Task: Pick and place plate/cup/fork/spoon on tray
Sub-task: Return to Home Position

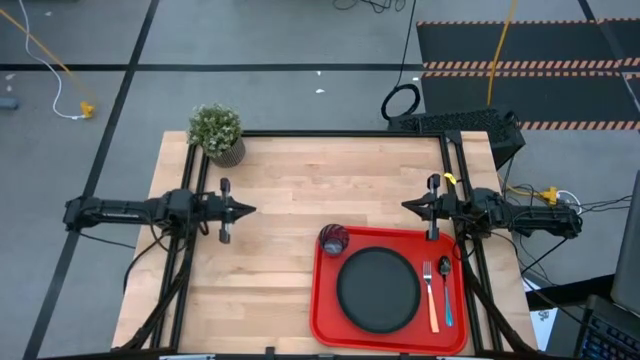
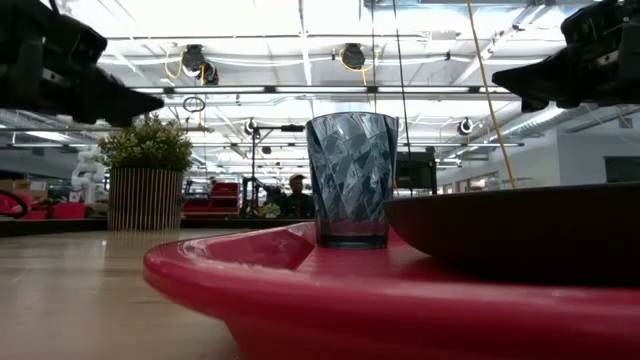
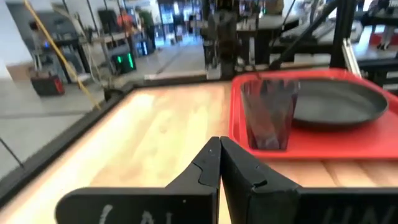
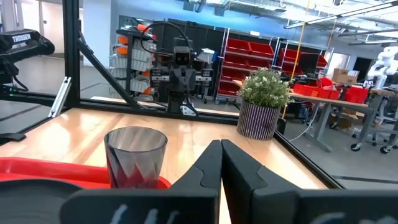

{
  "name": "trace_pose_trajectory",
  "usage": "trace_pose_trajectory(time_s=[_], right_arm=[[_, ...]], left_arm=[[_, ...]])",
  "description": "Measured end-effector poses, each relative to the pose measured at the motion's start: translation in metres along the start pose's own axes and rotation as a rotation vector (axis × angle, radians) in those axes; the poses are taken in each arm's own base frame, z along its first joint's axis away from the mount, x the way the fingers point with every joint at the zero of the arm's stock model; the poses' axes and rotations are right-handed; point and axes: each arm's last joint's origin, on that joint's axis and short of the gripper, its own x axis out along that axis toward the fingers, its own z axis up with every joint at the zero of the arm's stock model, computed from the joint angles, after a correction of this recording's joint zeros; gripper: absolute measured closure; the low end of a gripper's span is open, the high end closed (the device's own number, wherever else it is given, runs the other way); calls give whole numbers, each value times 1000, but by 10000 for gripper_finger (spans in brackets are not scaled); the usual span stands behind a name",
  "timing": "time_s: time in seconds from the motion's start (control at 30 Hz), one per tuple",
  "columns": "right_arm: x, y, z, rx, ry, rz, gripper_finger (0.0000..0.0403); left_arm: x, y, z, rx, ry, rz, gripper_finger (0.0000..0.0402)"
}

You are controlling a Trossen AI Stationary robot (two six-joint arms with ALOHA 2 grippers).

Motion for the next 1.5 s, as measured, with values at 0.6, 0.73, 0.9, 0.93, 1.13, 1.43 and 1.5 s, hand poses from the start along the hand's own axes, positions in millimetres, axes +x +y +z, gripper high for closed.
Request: trace_pose_trajectory(time_s=[0.6,0.73,0.9,0.93,1.13,1.43,1.5], right_arm=[[0,0,0,0,0,0,403],[0,0,0,0,0,0,403],[0,0,0,0,0,0,403],[0,0,0,0,0,0,403],[0,0,0,0,0,-1,403],[0,0,0,0,0,-2,403],[0,0,0,0,1,-1,403]], left_arm=[[2,-2,-15,-37,166,-39,378],[3,-2,-17,-57,188,-40,378],[3,-2,-14,-37,149,-24,389],[3,-1,-11,-31,119,-22,395],[-4,1,3,2,-42,7,398],[-12,1,5,-26,-78,-3,400],[-11,1,4,-24,-65,-6,398]])
